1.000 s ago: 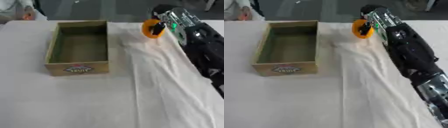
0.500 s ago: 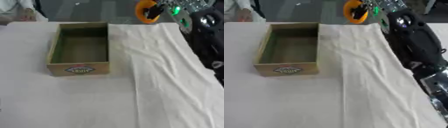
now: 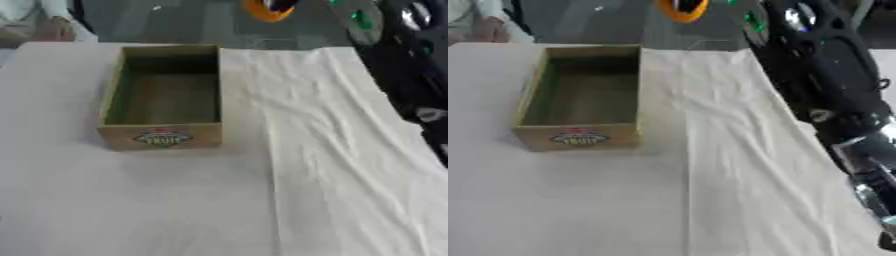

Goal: Pick up objects on the table and place them in the box.

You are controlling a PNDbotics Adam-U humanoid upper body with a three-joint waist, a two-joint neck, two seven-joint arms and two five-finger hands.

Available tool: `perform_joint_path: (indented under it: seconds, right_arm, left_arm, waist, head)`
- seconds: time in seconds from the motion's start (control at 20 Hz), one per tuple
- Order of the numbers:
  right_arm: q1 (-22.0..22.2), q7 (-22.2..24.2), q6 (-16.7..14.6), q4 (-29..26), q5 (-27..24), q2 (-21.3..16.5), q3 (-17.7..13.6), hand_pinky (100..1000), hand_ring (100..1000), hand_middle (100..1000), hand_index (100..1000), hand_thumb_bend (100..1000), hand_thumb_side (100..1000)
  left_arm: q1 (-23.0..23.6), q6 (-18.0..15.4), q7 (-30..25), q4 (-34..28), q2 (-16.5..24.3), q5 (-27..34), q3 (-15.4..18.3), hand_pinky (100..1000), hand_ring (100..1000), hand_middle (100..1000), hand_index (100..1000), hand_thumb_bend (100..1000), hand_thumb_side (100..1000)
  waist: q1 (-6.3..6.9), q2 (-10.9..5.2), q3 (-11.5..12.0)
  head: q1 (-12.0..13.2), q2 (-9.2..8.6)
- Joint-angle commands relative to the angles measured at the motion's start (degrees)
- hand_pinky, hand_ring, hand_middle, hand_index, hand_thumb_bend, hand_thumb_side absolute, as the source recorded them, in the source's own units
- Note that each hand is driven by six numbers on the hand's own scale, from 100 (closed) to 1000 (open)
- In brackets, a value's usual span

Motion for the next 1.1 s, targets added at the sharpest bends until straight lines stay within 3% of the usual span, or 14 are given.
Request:
perform_joint_path:
  seconds: [0.05,0.6,1.05,1.1]
  right_arm:
    - [-2.1,0.3,0.1,-1.9,-0.8,1.6,0.3,729,774,552,575,100,277]
    - [-0.7,-1.1,1.0,1.0,-1.6,9.3,2.4,726,769,545,578,100,289]
    - [1.5,-3.0,1.8,5.9,-1.3,12.8,3.5,722,770,554,585,100,301]
    - [1.8,-3.1,1.7,6.6,-1.2,13.1,3.5,722,770,555,585,100,203]
  left_arm:
    - [-0.8,-0.1,-0.2,-0.9,0.7,0.4,-0.3,632,744,649,850,100,894]
    - [-1.4,-0.3,-0.6,-0.9,0.2,0.6,-0.6,633,745,649,850,100,892]
    - [-1.7,-0.4,-0.7,-0.9,-0.1,0.7,-0.6,632,746,649,850,100,891]
    - [-1.8,-0.4,-0.7,-0.9,-0.1,0.7,-0.6,632,746,649,850,100,894]
  waist:
    - [0.16,-1.25,0.3]
    - [0.04,-0.51,1.8]
    - [0.02,0.15,2.4]
    - [0.03,0.19,2.5]
  head:
    - [-0.5,0.21]
    - [-1.9,-0.60]
    - [-2.4,-0.94]
    - [-2.4,-0.98]
